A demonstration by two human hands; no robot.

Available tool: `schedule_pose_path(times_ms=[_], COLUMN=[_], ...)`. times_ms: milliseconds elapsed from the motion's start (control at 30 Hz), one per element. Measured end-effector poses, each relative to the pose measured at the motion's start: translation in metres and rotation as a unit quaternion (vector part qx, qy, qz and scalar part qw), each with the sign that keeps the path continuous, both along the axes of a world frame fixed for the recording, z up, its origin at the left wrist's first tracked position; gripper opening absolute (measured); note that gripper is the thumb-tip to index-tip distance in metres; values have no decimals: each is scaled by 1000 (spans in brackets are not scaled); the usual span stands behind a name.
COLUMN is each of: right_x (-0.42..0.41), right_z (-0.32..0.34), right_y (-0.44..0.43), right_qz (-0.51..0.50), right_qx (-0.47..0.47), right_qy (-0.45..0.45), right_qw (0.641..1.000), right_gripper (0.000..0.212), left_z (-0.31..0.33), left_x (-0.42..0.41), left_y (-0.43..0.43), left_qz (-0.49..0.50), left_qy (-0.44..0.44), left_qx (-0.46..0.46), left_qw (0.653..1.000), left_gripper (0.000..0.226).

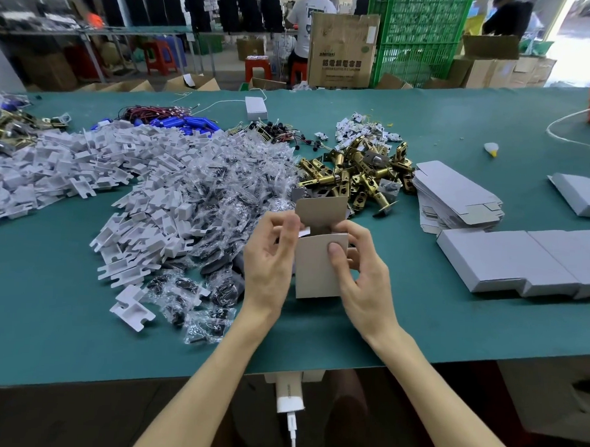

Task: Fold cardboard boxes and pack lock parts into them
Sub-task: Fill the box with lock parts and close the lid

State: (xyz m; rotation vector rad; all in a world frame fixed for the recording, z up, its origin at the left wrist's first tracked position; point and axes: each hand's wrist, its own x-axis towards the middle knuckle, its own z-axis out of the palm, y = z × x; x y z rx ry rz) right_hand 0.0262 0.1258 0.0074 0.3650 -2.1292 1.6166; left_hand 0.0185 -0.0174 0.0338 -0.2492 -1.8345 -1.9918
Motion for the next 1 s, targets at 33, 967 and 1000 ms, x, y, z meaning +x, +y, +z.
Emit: schedule_pose_path(times_ms=[33,967,1000], right_x=[0,0,0], right_z=[0,0,0], right_y=[0,3,3], right_qz=[0,18,19], right_qx=[2,-29,-29], right_qy=[1,-20,-20], right_qw=[1000,999,999], right_gripper=[20,34,33], left_z=[6,12,13], left_x=[-3,-1,-1], left_y=[1,-2,-4], left_qz=[12,-145,-165], left_qy=[2,-100,-110], left_qx=[9,64,69], left_qw=[1000,982,978], left_gripper=[49,24,27])
